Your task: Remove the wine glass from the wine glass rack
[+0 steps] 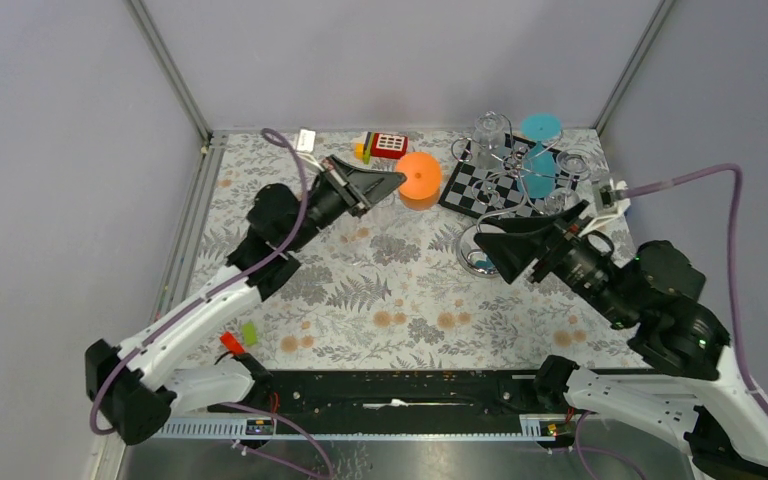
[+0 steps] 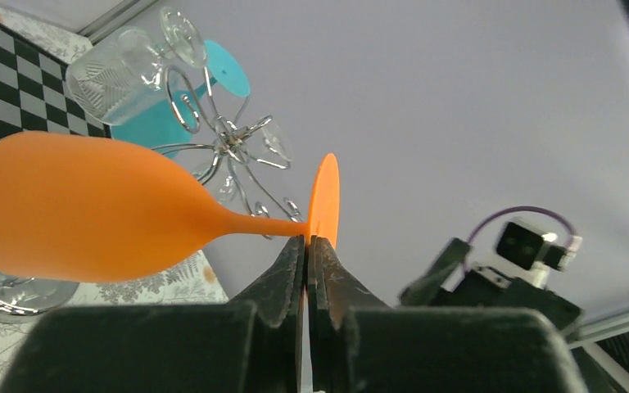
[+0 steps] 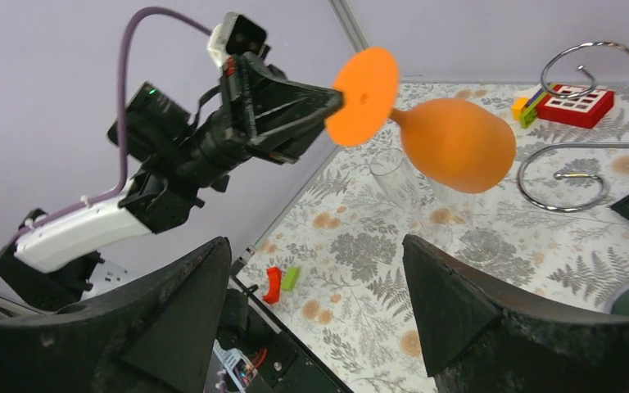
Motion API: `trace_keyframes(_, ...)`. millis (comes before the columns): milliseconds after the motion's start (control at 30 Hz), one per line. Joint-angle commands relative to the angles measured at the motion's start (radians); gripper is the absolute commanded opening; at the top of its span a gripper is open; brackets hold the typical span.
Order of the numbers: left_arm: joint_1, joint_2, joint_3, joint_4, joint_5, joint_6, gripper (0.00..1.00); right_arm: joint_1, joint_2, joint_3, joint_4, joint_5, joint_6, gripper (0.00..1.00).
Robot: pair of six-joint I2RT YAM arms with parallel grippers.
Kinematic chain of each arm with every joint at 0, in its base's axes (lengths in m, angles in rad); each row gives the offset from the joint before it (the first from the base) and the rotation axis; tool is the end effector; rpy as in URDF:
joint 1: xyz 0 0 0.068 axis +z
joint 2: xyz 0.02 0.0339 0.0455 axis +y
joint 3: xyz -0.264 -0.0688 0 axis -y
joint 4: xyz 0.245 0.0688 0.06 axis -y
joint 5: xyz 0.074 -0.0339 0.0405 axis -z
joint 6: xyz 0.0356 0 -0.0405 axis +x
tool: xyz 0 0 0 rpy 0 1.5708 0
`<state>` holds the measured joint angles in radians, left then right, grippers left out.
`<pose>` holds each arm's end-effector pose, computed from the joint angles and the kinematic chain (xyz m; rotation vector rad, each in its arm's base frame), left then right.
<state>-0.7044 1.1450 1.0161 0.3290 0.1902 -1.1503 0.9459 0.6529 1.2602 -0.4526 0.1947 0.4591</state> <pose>0.2002 -0.1790 0.4036 -0.1699 1.5851 -1.6401 0.0552 0.0648 0.4797 -0.1941 1.4867 1.0132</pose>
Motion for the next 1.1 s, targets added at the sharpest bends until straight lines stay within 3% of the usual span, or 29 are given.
trace_keyframes(0, 0.031, -0.144, -0.043, 0.059, -0.057, -0.065, 0.00, -0.006, 0.017, -0.103, 0.255, 0.009, 0.092, 0.84)
trace_keyframes(300, 0.220, -0.285, -0.096, 0.142, 0.099, -0.286, 0.00, -0.004, 0.118, -0.185, 0.516, 0.035, 0.195, 0.86)
trace_keyframes(467, 0.307, -0.328, -0.131, 0.220, 0.212, -0.368, 0.00, -0.005, 0.142, -0.221, 0.693, 0.029, 0.118, 0.86)
trace_keyframes(700, 0.379, -0.282, -0.232, 0.610, 0.341, -0.672, 0.00, -0.066, 0.253, -0.073, 0.533, 0.048, 0.075, 0.87)
trace_keyframes(833, 0.389, -0.232, -0.285, 0.824, 0.327, -0.832, 0.00, -0.243, 0.303, -0.065, 0.540, -0.124, 0.187, 0.87)
trace_keyframes(1067, 0.395, -0.205, -0.314, 0.963, 0.289, -0.918, 0.00, -0.317, 0.321, -0.080, 0.680, -0.431, 0.243, 0.87)
